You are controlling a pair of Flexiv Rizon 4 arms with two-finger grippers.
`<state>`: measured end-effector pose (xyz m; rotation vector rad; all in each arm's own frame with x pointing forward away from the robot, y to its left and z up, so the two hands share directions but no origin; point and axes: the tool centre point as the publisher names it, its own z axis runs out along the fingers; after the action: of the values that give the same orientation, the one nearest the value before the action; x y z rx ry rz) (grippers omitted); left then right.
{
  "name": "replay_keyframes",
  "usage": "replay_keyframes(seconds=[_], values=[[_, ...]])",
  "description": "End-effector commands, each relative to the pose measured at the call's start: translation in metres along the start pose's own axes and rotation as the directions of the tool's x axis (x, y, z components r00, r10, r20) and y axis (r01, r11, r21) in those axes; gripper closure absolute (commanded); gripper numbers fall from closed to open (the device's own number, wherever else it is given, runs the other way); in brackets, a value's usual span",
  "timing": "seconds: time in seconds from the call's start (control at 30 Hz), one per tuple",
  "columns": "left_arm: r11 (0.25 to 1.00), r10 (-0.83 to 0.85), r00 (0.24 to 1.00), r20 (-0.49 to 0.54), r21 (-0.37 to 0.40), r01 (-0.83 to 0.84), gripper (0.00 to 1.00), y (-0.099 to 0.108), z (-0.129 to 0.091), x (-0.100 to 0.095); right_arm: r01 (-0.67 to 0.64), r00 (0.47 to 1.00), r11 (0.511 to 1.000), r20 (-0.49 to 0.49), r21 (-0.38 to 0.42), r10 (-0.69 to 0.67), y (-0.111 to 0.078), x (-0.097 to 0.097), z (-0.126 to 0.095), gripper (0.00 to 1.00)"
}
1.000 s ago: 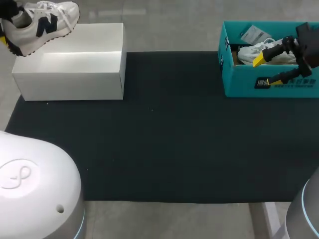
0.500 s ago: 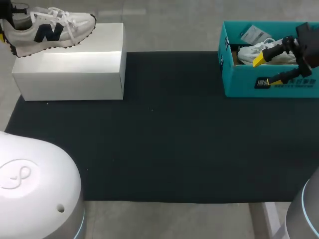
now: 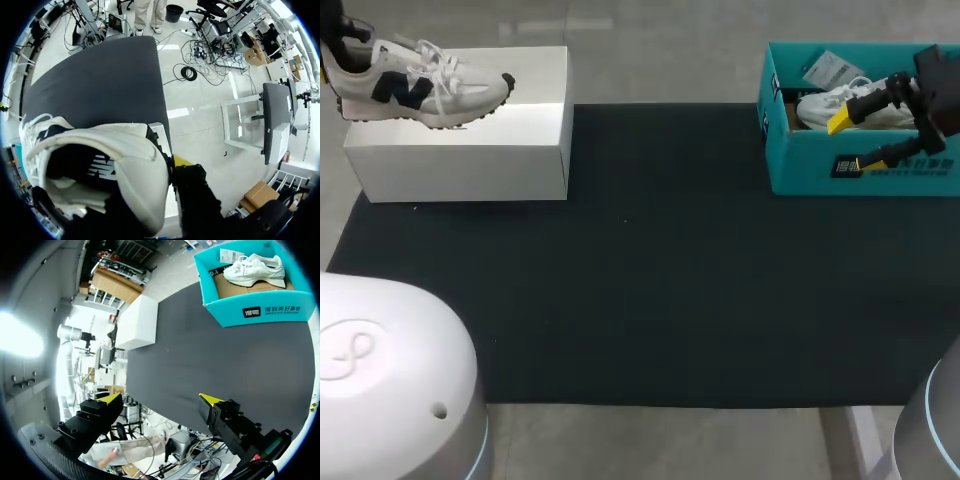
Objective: Take the shoe out of the shoebox, open the shoe tongue, remove and reinsert the insole, then place the shoe into the shoebox
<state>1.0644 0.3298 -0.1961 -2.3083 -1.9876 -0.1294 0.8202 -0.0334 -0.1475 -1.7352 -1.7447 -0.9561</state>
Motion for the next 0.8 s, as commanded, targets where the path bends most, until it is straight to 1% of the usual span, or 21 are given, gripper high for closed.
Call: replay_keyframes(seconds=[0.03,0.23,0.33,0.47,0.57,0.6,0.7,0.77,0.8], values=[[0.998,-0.046,0.999,0.003,-0.032,0.046,1.0,0.005,0.008,-0.006,-0.001,1.0,1.0,0.002,0.0,0.001,0.0,0.0,0.001,0.0],[0.997,-0.067,0.998,0.012,-0.029,0.067,1.0,0.013,0.007,-0.01,-0.001,1.0,1.0,0.002,0.0,0.001,0.0,0.0,0.001,0.0],[0.996,-0.079,0.997,0.001,-0.032,0.079,1.0,0.02,0.011,-0.006,-0.001,1.0,1.0,0.002,0.0,0.001,0.0,0.0,0.001,0.0],[0.996,-0.084,0.996,-0.026,-0.035,0.084,1.0,0.033,0.022,0.0,-0.001,1.0,1.0,0.002,0.0,0.001,0.0,0.0,0.001,0.0],[0.996,-0.079,0.997,-0.016,-0.05,0.079,1.0,0.044,0.03,0.003,-0.001,1.0,1.0,0.002,0.0,0.001,0.0,0.0,0.001,0.0],[0.996,-0.075,0.997,0.001,-0.051,0.074,1.0,0.047,0.033,0.004,-0.001,1.0,1.0,0.002,0.0,0.001,0.0,0.0,0.001,0.0],[0.996,-0.076,0.997,-0.003,-0.048,0.076,1.0,0.053,0.044,0.003,-0.001,1.0,1.0,0.002,0.0,0.001,0.0,0.0,0.001,0.0],[0.997,-0.066,0.998,0.017,-0.029,0.067,1.0,0.056,0.053,0.003,-0.001,1.0,1.0,0.002,0.0,0.001,0.0,0.0,0.001,0.0],[0.998,-0.055,0.998,0.021,-0.034,0.055,1.0,0.056,0.057,0.001,-0.001,1.0,1.0,0.002,0.0,0.001,0.0,0.0,0.001,0.0]])
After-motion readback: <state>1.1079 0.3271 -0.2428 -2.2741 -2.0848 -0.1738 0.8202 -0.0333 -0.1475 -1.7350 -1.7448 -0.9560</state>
